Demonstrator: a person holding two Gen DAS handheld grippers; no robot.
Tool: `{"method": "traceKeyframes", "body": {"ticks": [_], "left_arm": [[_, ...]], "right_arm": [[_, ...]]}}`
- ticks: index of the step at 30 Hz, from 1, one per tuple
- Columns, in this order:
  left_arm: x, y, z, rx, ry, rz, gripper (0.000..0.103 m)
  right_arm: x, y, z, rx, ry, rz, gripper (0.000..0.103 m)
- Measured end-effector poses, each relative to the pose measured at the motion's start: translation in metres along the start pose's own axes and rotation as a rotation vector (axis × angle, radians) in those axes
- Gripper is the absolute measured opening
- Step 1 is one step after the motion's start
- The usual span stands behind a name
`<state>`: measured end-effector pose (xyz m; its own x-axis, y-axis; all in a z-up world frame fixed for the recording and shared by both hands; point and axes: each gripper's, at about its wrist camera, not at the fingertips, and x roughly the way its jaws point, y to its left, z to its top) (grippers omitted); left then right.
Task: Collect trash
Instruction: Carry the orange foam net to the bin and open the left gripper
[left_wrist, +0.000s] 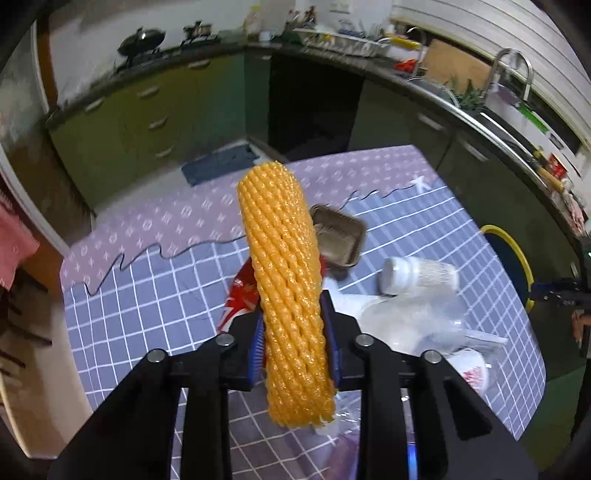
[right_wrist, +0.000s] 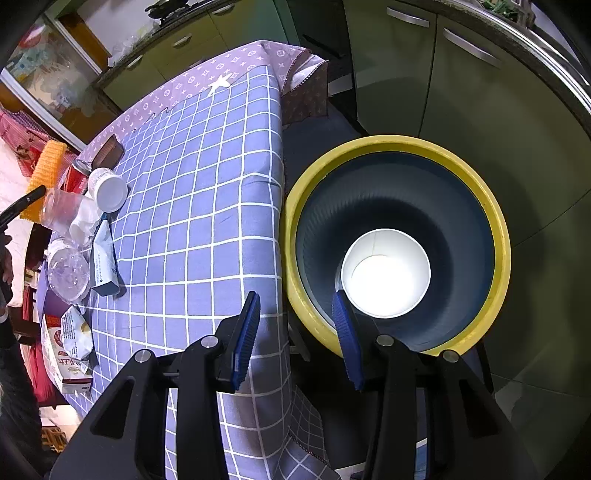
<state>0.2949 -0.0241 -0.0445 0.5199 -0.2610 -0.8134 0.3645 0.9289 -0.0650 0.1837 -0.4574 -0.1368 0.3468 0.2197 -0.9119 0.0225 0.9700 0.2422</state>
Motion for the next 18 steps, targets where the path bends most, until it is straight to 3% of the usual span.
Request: {"method": "traceKeyframes", "body": {"ticks": [4, 7, 9, 13, 18], "left_arm": [[-0.024, -0.031, 0.004, 0.065, -0.044, -0.027, 0.022], [-0.049, -0.081, 0.01, 0.157, -0.085, -0.085, 0.021], [-0.059, -0.112, 0.015, 0.203, -0.094, -0.133, 0.021], [-0.063, -0.192, 0.023, 0.329, -0.055, -0.243, 0.021], [-0.031, -0.297, 0.029, 0.473, 0.044, -0.361, 0.021]], "right_arm": [[-0.008, -0.003, -0.002, 0.002, -0.017, 0.006, 0.041], [-0.022, -0.01, -0.006, 0.011, -0.043, 0.002, 0.042], [-0.035, -0.016, -0.009, 0.02, -0.068, -0.007, 0.051], [-0.068, -0.031, -0.022, 0.027, -0.127, -0.039, 0.051], [-0.107, -0.058, -0.043, 0.046, -0.192, -0.066, 0.051]]}}
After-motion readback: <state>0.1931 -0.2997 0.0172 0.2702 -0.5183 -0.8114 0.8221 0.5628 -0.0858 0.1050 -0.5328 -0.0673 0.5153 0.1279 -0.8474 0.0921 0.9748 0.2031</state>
